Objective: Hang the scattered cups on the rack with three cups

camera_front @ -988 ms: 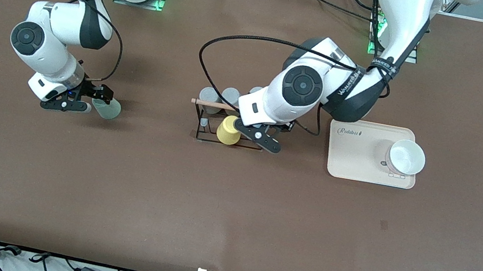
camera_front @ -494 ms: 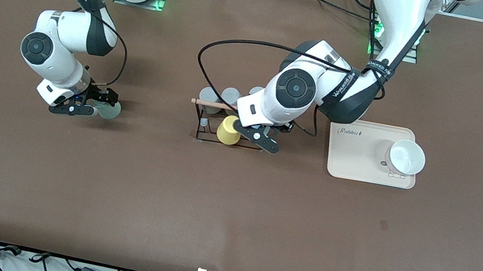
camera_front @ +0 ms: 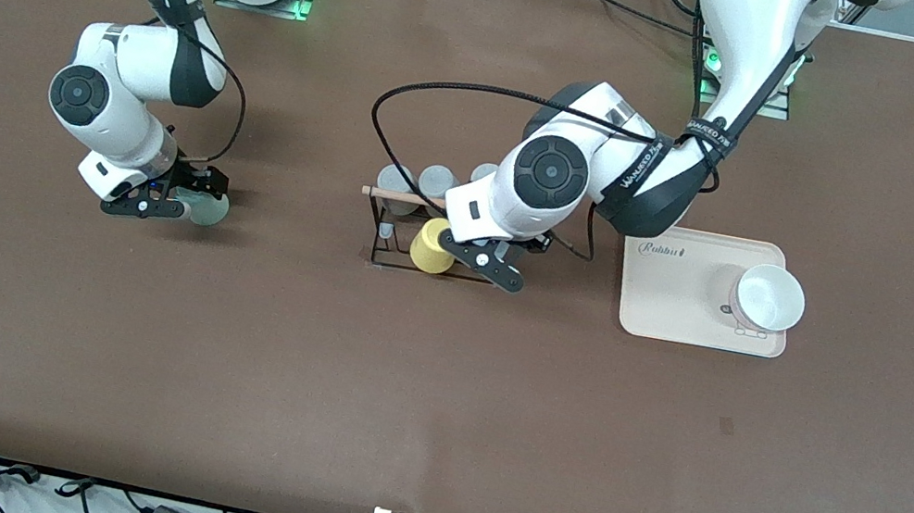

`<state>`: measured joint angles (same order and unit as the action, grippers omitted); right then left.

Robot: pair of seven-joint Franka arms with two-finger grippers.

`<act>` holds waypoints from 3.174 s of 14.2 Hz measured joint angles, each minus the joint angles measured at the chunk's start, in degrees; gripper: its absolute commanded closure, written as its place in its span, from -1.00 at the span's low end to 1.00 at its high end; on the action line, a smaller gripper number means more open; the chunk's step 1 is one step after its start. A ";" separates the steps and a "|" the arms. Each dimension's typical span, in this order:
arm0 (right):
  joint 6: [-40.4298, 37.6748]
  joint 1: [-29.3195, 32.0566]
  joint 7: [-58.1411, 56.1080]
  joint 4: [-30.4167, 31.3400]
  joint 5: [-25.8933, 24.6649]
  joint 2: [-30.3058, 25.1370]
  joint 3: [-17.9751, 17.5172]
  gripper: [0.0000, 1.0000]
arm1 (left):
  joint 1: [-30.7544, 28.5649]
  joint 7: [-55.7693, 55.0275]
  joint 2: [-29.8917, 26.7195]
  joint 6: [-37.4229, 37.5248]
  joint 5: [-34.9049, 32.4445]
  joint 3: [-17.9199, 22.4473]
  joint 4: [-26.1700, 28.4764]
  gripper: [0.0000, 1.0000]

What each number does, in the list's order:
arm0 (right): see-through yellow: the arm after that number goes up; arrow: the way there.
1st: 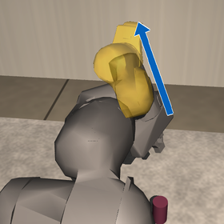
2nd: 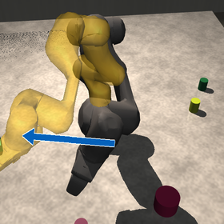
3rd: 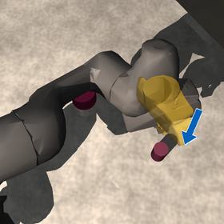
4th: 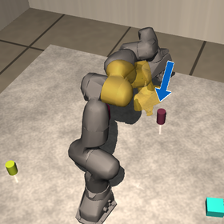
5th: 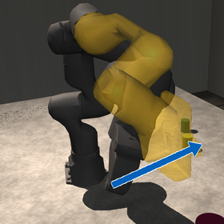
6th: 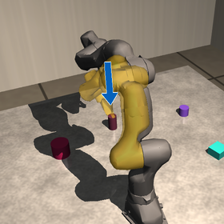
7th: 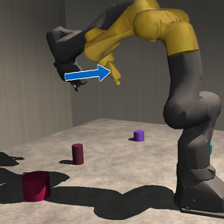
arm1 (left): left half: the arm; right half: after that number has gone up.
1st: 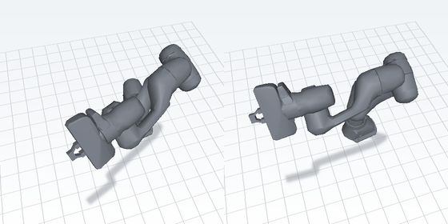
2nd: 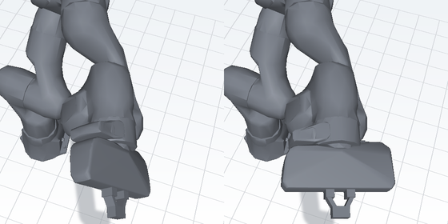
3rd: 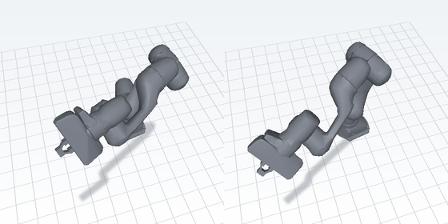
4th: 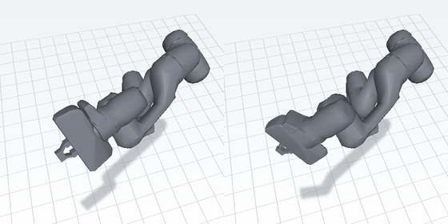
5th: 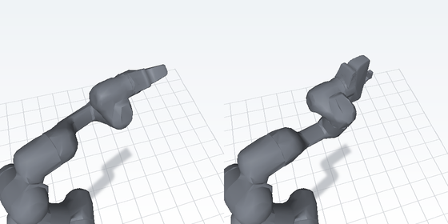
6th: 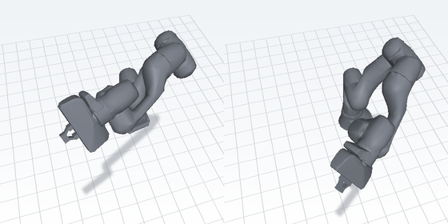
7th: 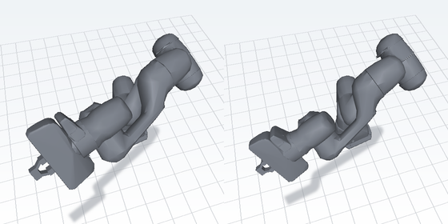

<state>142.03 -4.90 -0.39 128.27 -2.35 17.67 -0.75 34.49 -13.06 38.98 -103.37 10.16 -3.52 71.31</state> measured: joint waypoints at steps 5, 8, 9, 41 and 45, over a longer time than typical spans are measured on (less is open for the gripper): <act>0.06 0.00 0.00 0.19 0.00 0.00 0.00 0.00 | 0.51 0.03 1.07 -1.63 -0.01 0.03 -0.06 0.30; 0.06 0.00 0.00 0.18 0.00 -0.14 0.02 0.49 | 0.87 0.03 2.07 -3.12 -0.01 0.02 -0.06 0.30; -0.08 0.00 0.00 0.16 0.00 -0.16 0.02 0.49 | 0.92 0.03 2.41 -3.43 -0.01 0.02 -0.06 0.27; -25.88 -29.02 44.18 -36.73 4.77 4.70 -0.41 0.43 | -25.84 11.16 -17.91 13.88 -5.36 13.57 0.96 -1.00; -25.68 -29.87 44.19 -36.82 4.54 5.30 -0.40 0.43 | -37.37 11.15 -24.11 13.34 -10.71 0.33 5.84 -1.00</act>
<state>116.35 -34.76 43.79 91.44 2.19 22.97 -1.15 -2.87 -1.91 14.87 -90.03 -0.55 -3.19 77.16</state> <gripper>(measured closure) 0.330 0.000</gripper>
